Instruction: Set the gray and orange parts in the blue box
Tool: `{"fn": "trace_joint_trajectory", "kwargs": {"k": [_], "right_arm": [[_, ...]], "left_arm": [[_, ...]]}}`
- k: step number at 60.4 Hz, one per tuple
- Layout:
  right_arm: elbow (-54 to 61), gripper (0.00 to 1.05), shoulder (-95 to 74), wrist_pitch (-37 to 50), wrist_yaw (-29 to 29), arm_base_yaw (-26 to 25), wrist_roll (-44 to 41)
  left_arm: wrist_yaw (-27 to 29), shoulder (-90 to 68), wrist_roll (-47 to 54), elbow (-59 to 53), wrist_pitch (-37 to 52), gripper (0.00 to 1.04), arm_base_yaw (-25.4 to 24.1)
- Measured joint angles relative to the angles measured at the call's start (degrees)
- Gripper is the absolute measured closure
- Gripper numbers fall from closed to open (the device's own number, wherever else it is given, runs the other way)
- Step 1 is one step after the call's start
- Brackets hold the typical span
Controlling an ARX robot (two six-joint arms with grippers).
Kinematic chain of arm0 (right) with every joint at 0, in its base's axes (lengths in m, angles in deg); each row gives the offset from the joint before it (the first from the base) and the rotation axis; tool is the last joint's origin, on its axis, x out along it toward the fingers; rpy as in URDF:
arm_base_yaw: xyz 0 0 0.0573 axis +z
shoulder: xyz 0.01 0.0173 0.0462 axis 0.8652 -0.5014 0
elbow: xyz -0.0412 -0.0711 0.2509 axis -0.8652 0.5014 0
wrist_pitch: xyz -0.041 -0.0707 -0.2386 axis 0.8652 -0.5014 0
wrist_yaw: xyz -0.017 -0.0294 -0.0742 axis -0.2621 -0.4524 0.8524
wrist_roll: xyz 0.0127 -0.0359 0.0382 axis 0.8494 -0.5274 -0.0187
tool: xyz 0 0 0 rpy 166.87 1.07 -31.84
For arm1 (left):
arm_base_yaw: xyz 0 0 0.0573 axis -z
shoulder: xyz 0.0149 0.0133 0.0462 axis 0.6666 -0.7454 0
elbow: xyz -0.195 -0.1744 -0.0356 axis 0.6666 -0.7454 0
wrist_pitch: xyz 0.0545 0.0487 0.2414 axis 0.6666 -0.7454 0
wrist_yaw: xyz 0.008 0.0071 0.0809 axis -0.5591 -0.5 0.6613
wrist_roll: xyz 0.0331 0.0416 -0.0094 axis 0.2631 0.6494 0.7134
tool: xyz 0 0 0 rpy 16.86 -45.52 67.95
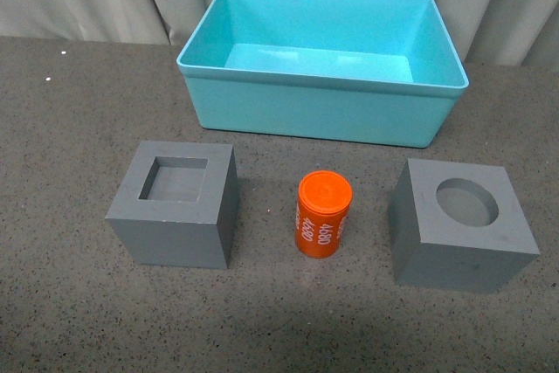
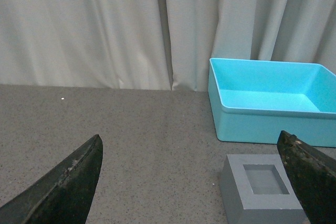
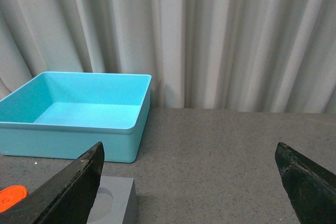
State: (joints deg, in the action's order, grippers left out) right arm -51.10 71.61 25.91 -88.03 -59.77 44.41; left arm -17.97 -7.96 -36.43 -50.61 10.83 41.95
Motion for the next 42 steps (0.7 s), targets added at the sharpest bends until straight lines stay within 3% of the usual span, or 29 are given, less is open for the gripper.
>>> {"fn": "trace_joint_trajectory", "kwargs": {"k": [42], "right_arm": [[0.00,0.10,0.00,0.00,0.00,0.00,0.00]], "left_arm": [[0.00,0.00,0.00,0.00,0.00,0.07,0.00]]}}
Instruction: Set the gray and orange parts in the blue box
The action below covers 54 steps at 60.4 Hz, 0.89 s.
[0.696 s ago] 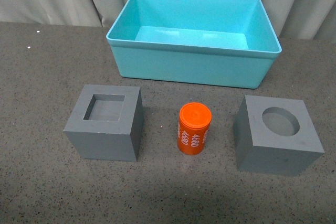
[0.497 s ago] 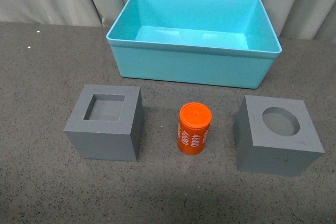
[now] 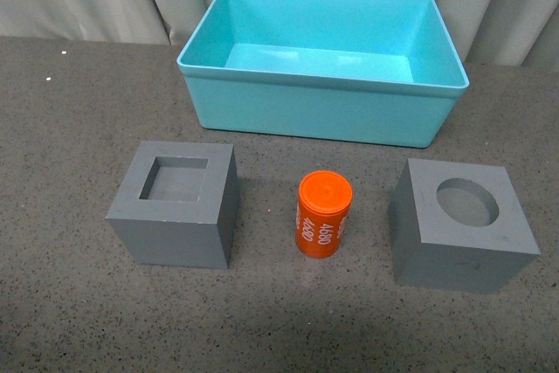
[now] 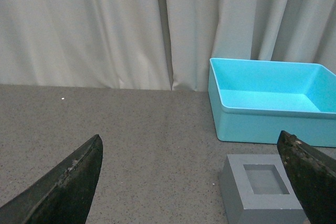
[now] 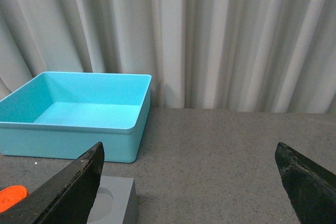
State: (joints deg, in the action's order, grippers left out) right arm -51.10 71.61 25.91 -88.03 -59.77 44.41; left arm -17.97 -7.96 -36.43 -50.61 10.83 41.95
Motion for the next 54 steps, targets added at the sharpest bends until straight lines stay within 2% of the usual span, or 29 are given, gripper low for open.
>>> {"fn": "trace_joint_trajectory", "kwargs": {"k": [11,16,19,26,34,44,54], "right_arm": [[0.00,0.10,-0.02,0.04,0.42,0.04,-0.04],[-0.09,0.10,-3.39,2.69,15.02,5.18,-10.21],[-0.11,0.10,-7.30,3.91,17.73,6.45,-15.50],[-1.25,0.10,-19.78,10.03,17.05,6.71,-18.14],[-6.12,0.10,-38.34,16.94,14.05,8.24,-14.67],[-14.73,0.10,-58.73,15.93,9.46,9.77,-6.73],[-21.75,0.10,-71.58,14.21,6.88,10.62,-1.05]], "left_arm": [[0.00,-0.02,0.00,0.00,0.00,0.07,0.00],[0.07,0.00,0.00,0.00,0.00,0.07,0.00],[0.07,0.00,0.00,0.00,0.00,0.07,0.00],[0.00,0.00,0.00,0.00,0.00,0.07,0.00],[0.04,0.00,0.00,0.00,0.00,0.07,0.00],[0.02,-0.02,0.00,0.00,0.00,0.07,0.00],[0.02,0.00,0.00,0.00,0.00,0.07,0.00]]}}
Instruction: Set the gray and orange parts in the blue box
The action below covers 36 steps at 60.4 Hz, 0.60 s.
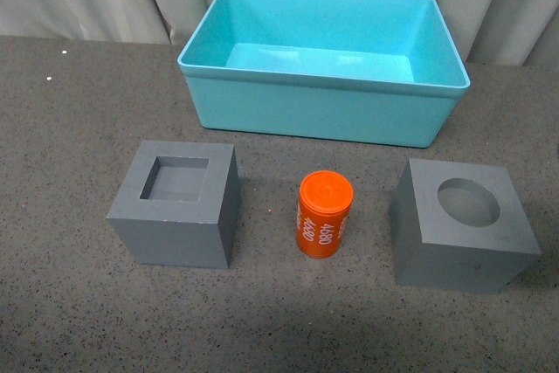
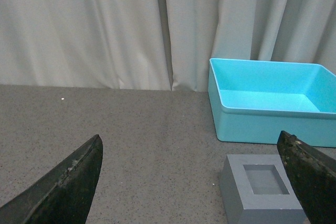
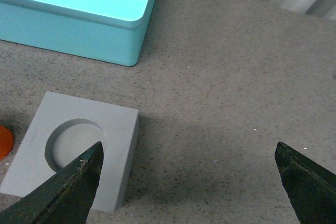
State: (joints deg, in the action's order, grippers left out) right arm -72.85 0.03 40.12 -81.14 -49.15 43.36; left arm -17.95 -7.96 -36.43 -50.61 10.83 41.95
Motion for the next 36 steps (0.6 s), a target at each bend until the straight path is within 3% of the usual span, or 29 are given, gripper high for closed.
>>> {"fn": "trace_joint_trajectory", "kwargs": {"k": [17,36], "right_arm": [[-9.42,0.10,-15.96,-6.93,-3.96,0.66,9.05],[-15.26,0.10,-25.11,-11.63,-4.31,1.44,11.98]], "left_arm": [[0.00,0.00,0.00,0.00,0.00,0.07,0.00],[0.00,0.00,0.00,0.00,0.00,0.07,0.00]]}}
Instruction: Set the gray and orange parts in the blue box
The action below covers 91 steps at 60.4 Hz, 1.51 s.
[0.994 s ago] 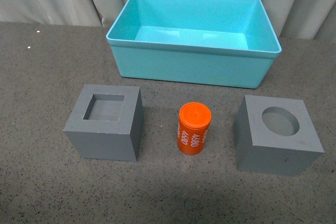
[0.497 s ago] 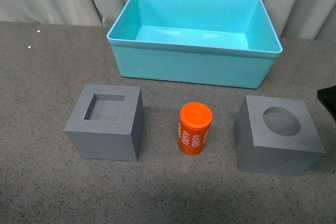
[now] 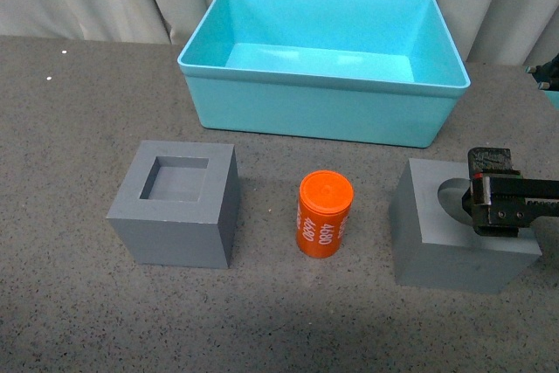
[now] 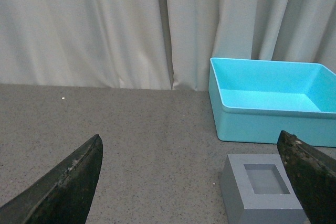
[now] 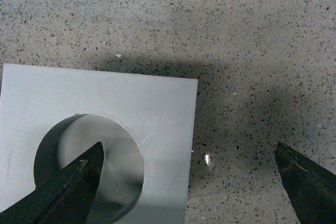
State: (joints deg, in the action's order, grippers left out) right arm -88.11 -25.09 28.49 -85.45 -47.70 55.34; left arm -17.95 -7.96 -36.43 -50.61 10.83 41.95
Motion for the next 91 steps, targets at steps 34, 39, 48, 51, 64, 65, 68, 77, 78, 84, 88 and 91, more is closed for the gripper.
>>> {"fn": "trace_joint_trajectory", "kwargs": {"k": [34,39,48,51,64,65,68,77,78,84,88,91], "right_arm": [[-3.37,0.86,-1.62,-5.27,-0.68,0.92,3.39],[-3.23,0.87,-1.31,-5.27,-0.83,0.92,3.67],[-1.90,0.87,0.31,-4.52,-0.72,0.92,3.43],[-1.27,0.87,1.38,-4.63,-0.72,0.92,3.02],[-0.72,0.87,12.83,-4.55,-2.64,0.61,2.05],[-0.87,0.87,13.42,-4.33,-2.60,0.66,1.99],[-1.57,0.87,15.54,-3.26,-2.12,0.92,0.96],[-6.60,0.87,16.79,2.60,-1.14,1.75,-1.07],[-7.50,0.87,16.33,3.54,-1.07,1.86,-1.09],[-13.44,0.87,10.75,7.45,-0.44,2.21,-1.51],[-16.61,0.87,6.84,8.04,0.00,2.21,-1.49],[-18.73,0.87,4.09,8.33,-0.02,2.21,-1.51]], "left_arm": [[0.00,0.00,0.00,0.00,0.00,0.07,0.00],[0.00,0.00,0.00,0.00,0.00,0.07,0.00],[0.00,0.00,0.00,0.00,0.00,0.07,0.00],[0.00,0.00,0.00,0.00,0.00,0.07,0.00],[0.00,0.00,0.00,0.00,0.00,0.07,0.00],[-0.02,0.00,0.00,0.00,0.00,0.07,0.00],[-0.02,0.00,0.00,0.00,0.00,0.07,0.00],[0.00,0.00,0.00,0.00,0.00,0.07,0.00],[-0.02,0.00,0.00,0.00,0.00,0.07,0.00],[0.00,0.00,0.00,0.00,0.00,0.07,0.00],[0.00,0.00,0.00,0.00,0.00,0.07,0.00],[0.00,0.00,0.00,0.00,0.00,0.07,0.00]]}}
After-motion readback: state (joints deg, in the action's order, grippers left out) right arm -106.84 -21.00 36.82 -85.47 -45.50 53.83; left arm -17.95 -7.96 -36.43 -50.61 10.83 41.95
